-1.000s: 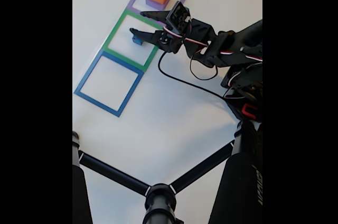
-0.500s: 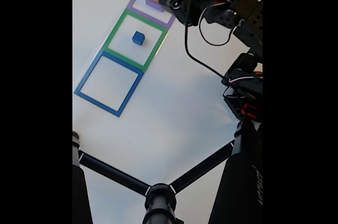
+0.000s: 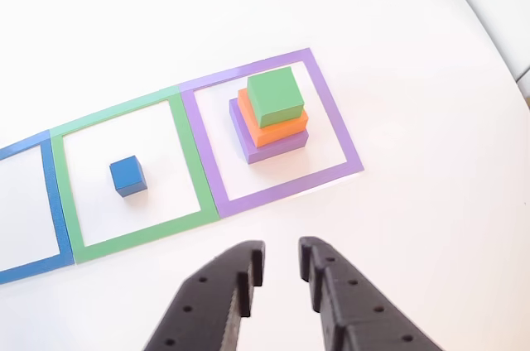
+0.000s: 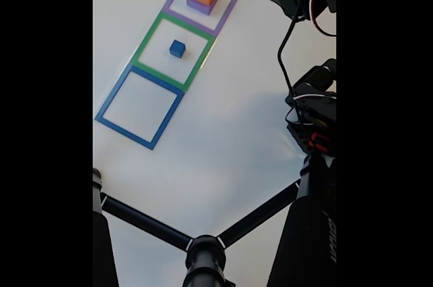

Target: Tower of hanoi

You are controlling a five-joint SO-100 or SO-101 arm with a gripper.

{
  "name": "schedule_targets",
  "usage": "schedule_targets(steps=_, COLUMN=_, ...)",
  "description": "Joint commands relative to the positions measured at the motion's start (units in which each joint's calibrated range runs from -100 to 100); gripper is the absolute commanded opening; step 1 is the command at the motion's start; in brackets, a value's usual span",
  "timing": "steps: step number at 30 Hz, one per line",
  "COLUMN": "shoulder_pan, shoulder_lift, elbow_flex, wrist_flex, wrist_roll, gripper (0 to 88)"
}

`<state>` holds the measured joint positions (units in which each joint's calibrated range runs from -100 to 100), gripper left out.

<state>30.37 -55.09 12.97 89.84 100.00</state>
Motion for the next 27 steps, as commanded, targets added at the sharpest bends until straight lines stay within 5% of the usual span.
schedule_targets(steps=1, shoulder_pan=1.8, shoulder_lift=0.5, elbow_flex=-2.2, wrist_flex=0.1, wrist_roll=0.0, gripper=0.4)
schedule_targets(steps=7, shoulder_pan=2.8, shoulder_lift=0.2, elbow_flex=6.2, wrist_flex=-6.4, wrist_roll=0.0, gripper=5.7)
schedule_targets(steps=14, shoulder_pan=5.9, shoulder_lift=-2.4, elbow_flex=24.2, wrist_flex=-25.3, wrist_roll=0.0, gripper=27.9)
schedule_targets(steps=27, shoulder_pan=13.0, shoulder_lift=0.9, elbow_flex=48.1, wrist_flex=-60.6, wrist_roll=0.0, gripper=39.2)
